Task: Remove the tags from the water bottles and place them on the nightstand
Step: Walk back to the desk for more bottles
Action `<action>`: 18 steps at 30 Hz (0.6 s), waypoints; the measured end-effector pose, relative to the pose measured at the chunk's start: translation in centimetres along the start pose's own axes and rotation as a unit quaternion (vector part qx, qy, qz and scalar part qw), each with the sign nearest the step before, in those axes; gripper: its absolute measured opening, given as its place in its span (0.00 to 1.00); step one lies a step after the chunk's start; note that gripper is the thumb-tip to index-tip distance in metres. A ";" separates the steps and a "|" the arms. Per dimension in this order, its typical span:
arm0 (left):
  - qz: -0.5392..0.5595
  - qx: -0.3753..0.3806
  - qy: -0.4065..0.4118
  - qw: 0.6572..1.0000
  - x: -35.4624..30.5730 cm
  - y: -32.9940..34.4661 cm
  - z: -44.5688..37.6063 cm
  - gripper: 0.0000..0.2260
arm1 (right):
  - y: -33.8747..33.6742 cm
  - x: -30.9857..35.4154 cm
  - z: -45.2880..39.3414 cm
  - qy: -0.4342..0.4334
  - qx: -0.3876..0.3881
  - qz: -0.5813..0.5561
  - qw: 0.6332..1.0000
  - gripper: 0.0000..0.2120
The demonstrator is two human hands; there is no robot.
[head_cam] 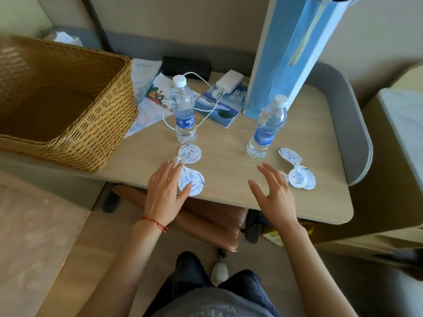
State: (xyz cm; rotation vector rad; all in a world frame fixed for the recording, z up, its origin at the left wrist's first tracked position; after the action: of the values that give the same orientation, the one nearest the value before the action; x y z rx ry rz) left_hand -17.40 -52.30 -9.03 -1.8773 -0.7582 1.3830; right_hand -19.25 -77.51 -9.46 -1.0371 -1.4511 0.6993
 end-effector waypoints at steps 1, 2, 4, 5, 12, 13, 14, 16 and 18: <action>0.008 -0.006 -0.006 1.000 0.1 0.0 -0.7 0.22 | 0.0 -0.1 -0.8 0.004 -0.004 -0.004 1.000 0.20; 0.016 -0.009 -0.010 1.000 0.1 -0.1 -1.1 0.22 | 0.1 -0.2 -1.2 0.009 -0.010 -0.010 1.000 0.20; 0.030 -0.013 -0.014 0.999 0.5 -0.1 -2.1 0.23 | 0.2 -0.3 -2.0 0.015 -0.024 -0.022 0.999 0.20; 0.034 -0.019 -0.012 0.999 0.8 0.0 -2.6 0.22 | 0.3 -0.3 -2.5 0.018 -0.033 -0.027 0.999 0.20; 0.066 -0.036 -0.024 0.997 3.7 0.1 -6.4 0.23 | 1.2 -0.6 -5.4 0.095 -0.094 -0.047 0.990 0.21; 0.081 -0.041 -0.033 0.995 4.0 0.1 -6.8 0.24 | 1.3 -0.7 -5.7 0.113 -0.103 -0.057 0.987 0.22; 0.099 -0.050 -0.044 0.993 4.4 0.1 -7.3 0.25 | 1.4 -0.8 -6.1 0.132 -0.109 -0.067 0.983 0.23; 0.142 -0.069 -0.074 0.985 5.0 0.0 -8.3 0.26 | 1.6 -1.1 -6.7 0.170 -0.114 -0.082 0.975 0.26; 0.190 -0.084 -0.105 0.972 5.5 -0.1 -9.4 0.27 | 1.8 -1.3 -7.4 0.199 -0.123 -0.106 0.966 0.29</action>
State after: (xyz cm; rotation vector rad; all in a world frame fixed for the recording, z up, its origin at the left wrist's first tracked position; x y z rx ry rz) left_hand -6.85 -49.62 -10.17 -2.1100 -0.6530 1.8282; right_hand -11.73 -78.97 -10.47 -1.1150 -1.2873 0.1434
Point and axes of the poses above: each hand's wrist, its own z-axis away from the middle knuckle, its own y-axis out of the palm, x = y × z, the point moved 4 cm from there along -z, towards the middle knuckle, and after that the axes turned 11 degrees about z, right-handed, at the moved point
